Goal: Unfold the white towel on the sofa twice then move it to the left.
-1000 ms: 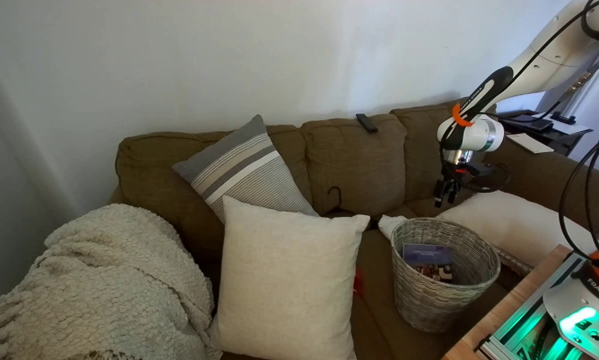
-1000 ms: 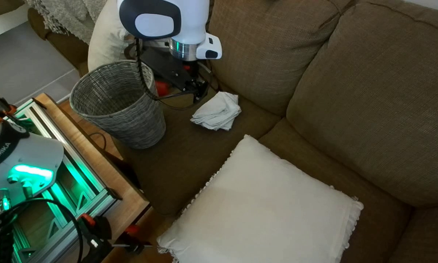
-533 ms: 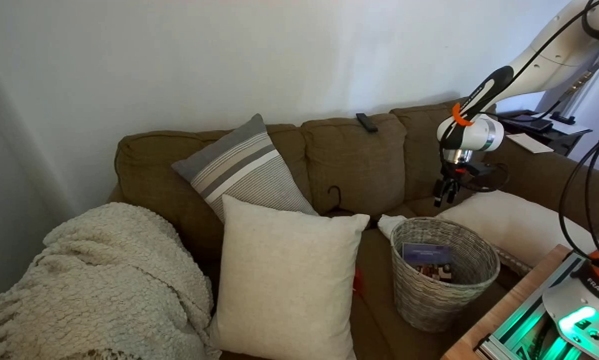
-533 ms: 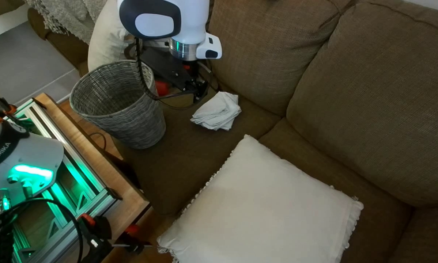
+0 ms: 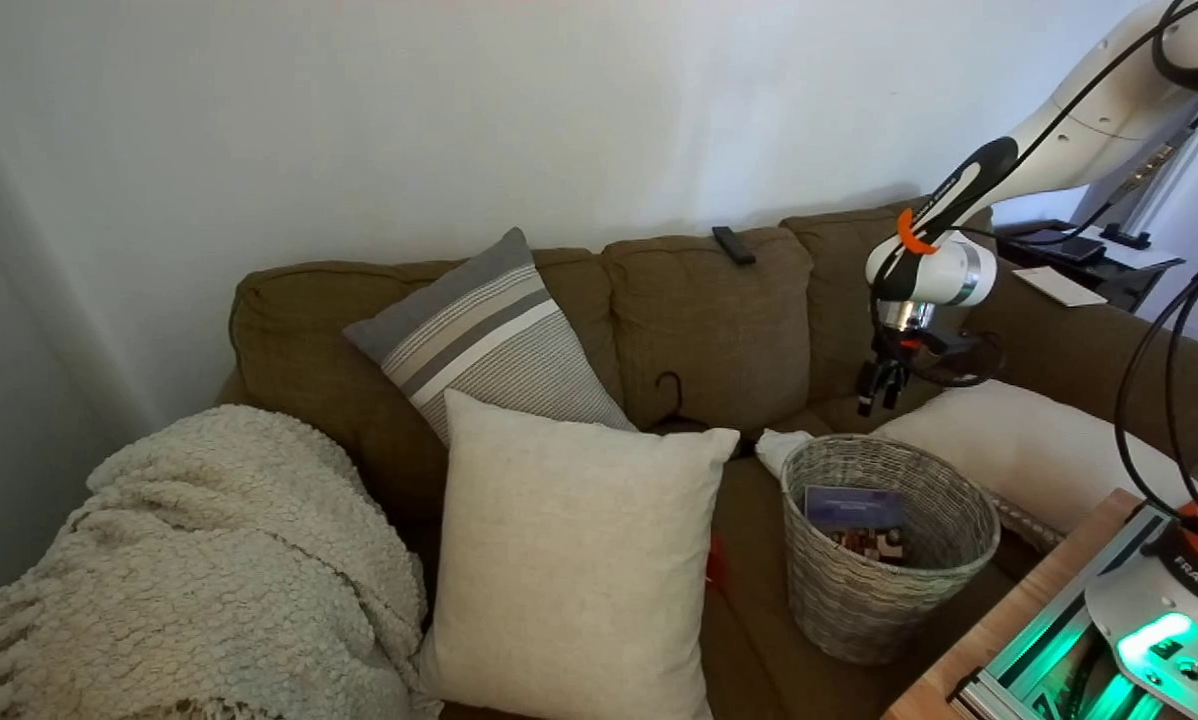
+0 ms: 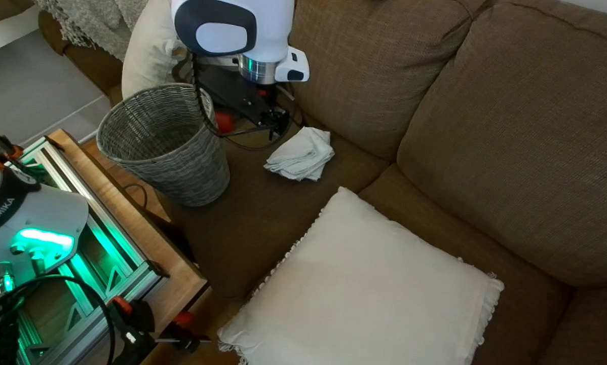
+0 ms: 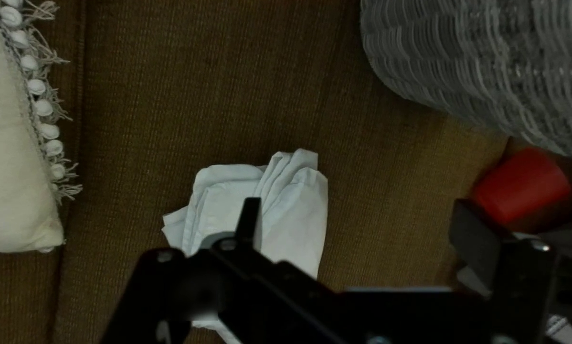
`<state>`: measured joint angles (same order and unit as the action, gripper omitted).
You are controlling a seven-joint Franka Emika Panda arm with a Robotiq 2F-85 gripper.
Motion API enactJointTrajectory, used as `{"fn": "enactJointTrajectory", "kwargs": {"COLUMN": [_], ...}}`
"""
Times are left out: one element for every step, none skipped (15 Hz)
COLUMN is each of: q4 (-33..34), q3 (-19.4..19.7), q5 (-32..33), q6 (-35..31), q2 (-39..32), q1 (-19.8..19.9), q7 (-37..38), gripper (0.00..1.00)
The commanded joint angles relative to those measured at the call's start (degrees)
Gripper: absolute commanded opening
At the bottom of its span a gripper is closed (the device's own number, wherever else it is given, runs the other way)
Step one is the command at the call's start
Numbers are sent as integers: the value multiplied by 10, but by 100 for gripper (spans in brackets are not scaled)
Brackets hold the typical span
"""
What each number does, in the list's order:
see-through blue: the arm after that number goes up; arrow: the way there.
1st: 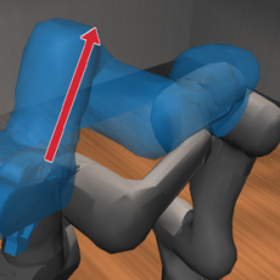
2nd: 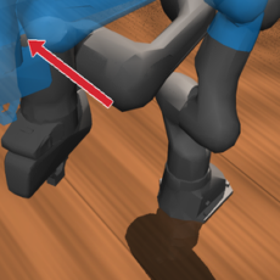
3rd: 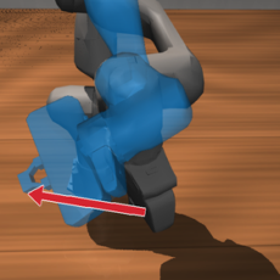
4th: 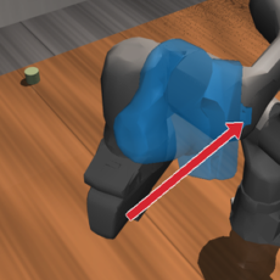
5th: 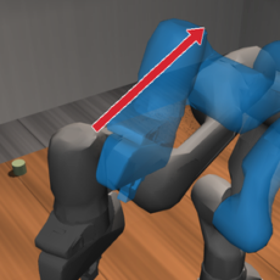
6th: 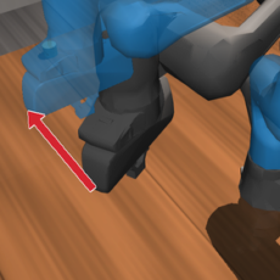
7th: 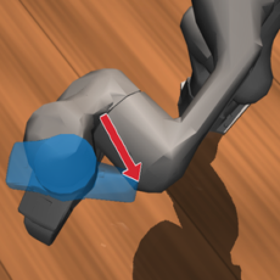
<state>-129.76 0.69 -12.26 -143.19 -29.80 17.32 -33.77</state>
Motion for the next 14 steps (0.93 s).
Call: {"fn": "enactJointTrajectory", "kwargs": {"q4": [2,2,2,2,10,18,30,41,53,69,83,95,108,122], "q3": [-9,-10,-11,-11,-18,-25,-31,-34,-36,-37,-35,-32,-30,-21], "q5": [8,8,8,8,0,-8,-15,-18,-21,-19,-15,-8,-3,8], "q6": [0,0,0,0,0,0,-5,-11,-17,-21,-29,-35,-40,-35], "q2": [-2,-2,-2,-2,-9,-17,-32,-47,-62,-81,-98,-113,-129,-143], "q1": [10,10,9,9,16,23,31,33,38,40,41,41,42,36], "q7": [6,5,5,5,-6,-15,-27,-26,-26,-22,-14,-8,-2,15], "gripper": [100,100,100,100,100,100,100,100,100,100,100,100,100,100]}}
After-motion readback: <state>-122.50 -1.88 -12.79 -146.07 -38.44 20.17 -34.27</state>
